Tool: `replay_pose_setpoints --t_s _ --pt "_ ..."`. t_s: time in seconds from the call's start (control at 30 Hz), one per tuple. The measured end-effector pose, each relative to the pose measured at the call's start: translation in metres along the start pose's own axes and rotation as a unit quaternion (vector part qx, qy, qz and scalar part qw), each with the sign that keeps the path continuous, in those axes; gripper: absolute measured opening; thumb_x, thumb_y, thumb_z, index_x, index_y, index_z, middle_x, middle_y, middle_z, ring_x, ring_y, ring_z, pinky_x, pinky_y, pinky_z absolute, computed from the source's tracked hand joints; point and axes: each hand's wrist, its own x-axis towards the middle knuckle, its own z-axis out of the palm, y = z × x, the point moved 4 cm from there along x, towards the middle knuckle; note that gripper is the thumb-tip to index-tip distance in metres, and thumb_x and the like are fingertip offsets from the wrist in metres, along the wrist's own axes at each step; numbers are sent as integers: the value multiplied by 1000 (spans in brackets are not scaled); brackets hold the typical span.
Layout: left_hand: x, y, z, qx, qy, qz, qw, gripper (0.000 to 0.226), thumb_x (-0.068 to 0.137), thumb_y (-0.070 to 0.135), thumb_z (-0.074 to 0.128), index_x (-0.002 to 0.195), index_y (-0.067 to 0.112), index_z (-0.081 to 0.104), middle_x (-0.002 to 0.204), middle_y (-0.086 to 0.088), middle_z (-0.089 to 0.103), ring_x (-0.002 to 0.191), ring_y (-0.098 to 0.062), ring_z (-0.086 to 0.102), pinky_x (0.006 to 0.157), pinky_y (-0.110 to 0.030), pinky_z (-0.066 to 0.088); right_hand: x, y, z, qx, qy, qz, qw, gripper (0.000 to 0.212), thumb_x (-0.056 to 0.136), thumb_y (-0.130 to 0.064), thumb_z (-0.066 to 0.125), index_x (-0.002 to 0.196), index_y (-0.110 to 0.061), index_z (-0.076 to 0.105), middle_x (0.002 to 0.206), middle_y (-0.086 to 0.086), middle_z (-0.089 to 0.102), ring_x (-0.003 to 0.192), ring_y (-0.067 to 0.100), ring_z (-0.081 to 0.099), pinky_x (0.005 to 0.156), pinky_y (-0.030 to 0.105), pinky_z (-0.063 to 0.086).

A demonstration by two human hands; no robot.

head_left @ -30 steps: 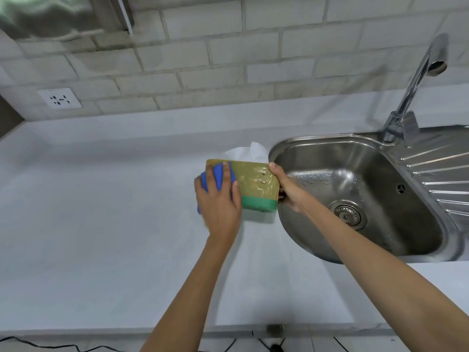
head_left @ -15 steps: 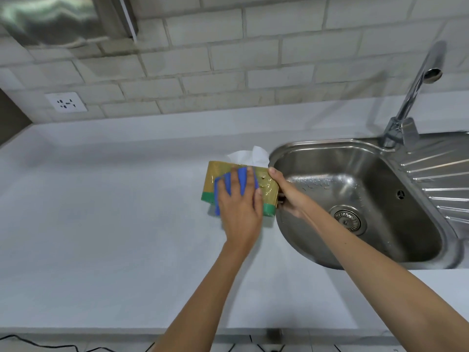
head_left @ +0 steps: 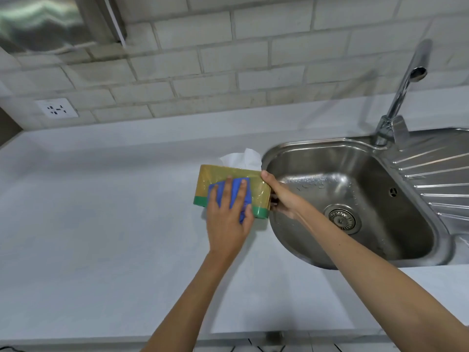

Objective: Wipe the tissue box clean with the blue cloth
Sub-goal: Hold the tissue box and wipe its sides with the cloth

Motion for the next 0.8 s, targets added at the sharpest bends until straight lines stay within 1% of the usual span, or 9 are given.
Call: replay_pose_setpoints --t_s 0.13,0.2,0.3,0.37,0.47,0.63,0.7,0.77,0.8 --pt "23 5 0 -11 41 -98 994 45 87 24 44 126 6 59 124 -21 61 118 -32 34 100 -55 44 3 1 0 5 15 12 1000 80 40 -78 66 98 -23 65 91 -5 72 86 9 66 68 25 51" --pt "17 21 7 -24 13 -39 999 46 88 26 45 130 10 57 129 -18 60 120 -37 39 103 -52 41 2 -1 -4 7 17 8 1000 77 39 -79 64 91 -23 66 72 -10 72 67 2 66 58 19 50" --pt "-6 12 7 -11 -8 70 997 46 87 27 49 130 12 57 131 -18 59 114 -45 54 104 -51 41 1 -2 -8 20 8 0 1000 51 64 -70 58 80 -22 58 42 -14 58 37 -3 52 39 11 40" --pt "-3 -15 -1 -11 4 -5 1000 45 89 27 47 130 13 57 131 -18 58 112 -47 53 99 -49 45 1 -1 -9 22 9 3 1000 43 75 -63 54 80 -20 56 39 -12 52 33 -1 47 37 11 39" --pt "22 -37 -5 -37 20 -206 978 42 94 22 46 135 14 52 140 -19 49 117 -46 44 98 -48 44 2 1 -3 7 4 10 1000 55 62 -68 59 82 -17 55 48 -7 43 38 4 40 41 14 40" --pt "26 23 8 -19 -18 -66 997 46 93 25 39 136 11 49 136 -21 53 120 -44 48 111 -49 28 5 1 -1 2 13 4 1000 84 38 -78 64 99 -20 65 78 -2 66 72 11 61 66 22 50" --pt "21 21 9 -7 -27 -13 1000 48 92 30 39 136 15 49 135 -20 53 120 -42 47 107 -50 35 4 0 -2 8 21 1 1000 99 37 -80 66 110 -14 64 87 10 69 79 16 62 72 24 51" --pt "24 -5 3 9 -15 -58 998 47 92 35 42 136 22 50 138 -18 52 123 -43 45 103 -51 39 0 -2 -2 10 28 0 1000 99 40 -81 66 107 -7 61 73 27 54 64 17 47 63 21 45" --pt "27 -23 1 3 -16 -118 993 47 93 36 42 138 25 47 142 -18 47 125 -43 42 104 -51 36 -1 -2 -1 6 27 1 1000 95 39 -81 66 101 -9 59 65 21 44 57 15 37 54 18 42"
